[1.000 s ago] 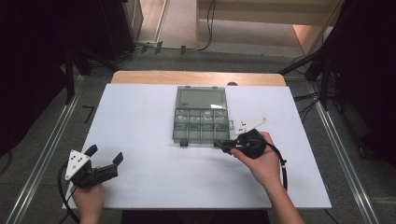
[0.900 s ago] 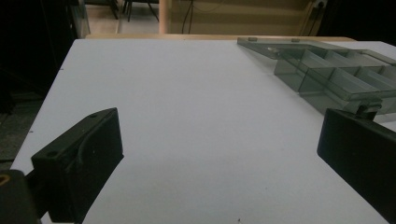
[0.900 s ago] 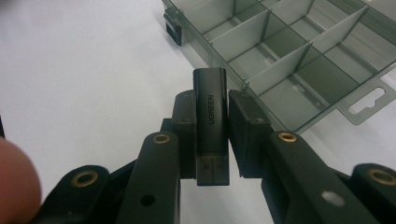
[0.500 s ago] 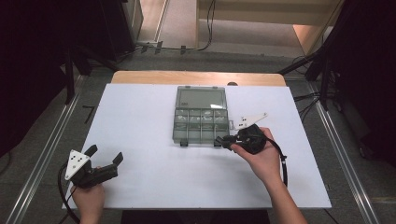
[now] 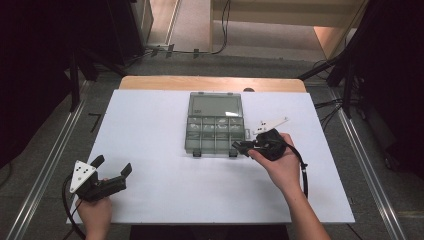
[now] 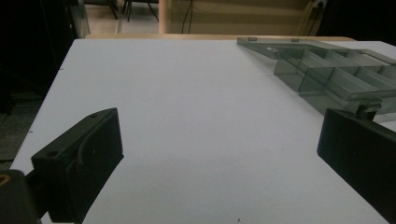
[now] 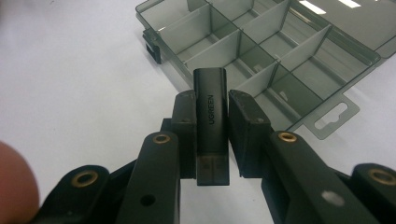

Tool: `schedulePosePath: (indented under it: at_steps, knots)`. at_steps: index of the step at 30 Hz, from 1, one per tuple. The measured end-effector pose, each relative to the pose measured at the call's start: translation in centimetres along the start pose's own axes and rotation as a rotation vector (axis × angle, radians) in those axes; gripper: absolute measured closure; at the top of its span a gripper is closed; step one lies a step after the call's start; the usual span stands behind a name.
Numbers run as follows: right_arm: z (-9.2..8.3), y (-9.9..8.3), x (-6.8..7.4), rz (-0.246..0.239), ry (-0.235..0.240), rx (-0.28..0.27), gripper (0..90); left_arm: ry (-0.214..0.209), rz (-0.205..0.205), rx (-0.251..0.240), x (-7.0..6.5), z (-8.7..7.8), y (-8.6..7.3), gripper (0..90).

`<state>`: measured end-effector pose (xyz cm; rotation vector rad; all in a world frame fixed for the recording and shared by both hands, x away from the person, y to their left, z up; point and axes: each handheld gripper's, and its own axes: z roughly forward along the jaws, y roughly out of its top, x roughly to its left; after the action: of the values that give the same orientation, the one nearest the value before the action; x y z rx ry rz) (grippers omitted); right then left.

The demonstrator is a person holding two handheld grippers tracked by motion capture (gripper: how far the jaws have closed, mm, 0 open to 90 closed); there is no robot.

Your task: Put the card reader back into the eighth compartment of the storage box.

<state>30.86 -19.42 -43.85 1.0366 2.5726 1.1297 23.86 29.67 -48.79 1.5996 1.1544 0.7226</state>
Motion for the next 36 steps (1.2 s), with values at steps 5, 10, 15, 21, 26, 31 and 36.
schedulePosePath:
  at_steps: [5,10,15,21,26,31,36]
  knots:
    - [0.1,0.1,-0.3,0.002,-0.002,-0.001,70.9,0.001,0.0,0.0,0.0,0.0,0.0,0.3]
    - [0.2,0.1,-0.7,0.008,-0.006,-0.001,70.9,0.002,0.0,0.001,0.0,0.0,0.0,0.3]
    - [0.3,0.3,-1.0,0.016,-0.011,-0.001,70.9,0.002,0.001,0.002,0.0,0.0,0.0,0.4]
    - [0.6,0.5,-1.5,0.027,-0.013,-0.001,70.9,0.001,0.0,0.001,0.0,0.0,0.0,0.3]
    - [0.8,0.7,-1.9,0.037,-0.016,-0.004,70.9,0.001,0.0,0.001,0.0,0.0,0.0,0.3]
    - [1.2,0.9,-2.3,0.05,-0.024,-0.007,70.9,0.002,0.0,0.001,0.0,0.0,0.0,0.4]
    - [1.7,1.1,-2.7,0.061,-0.036,-0.006,70.9,0.001,0.0,0.0,0.0,0.0,0.0,0.4]
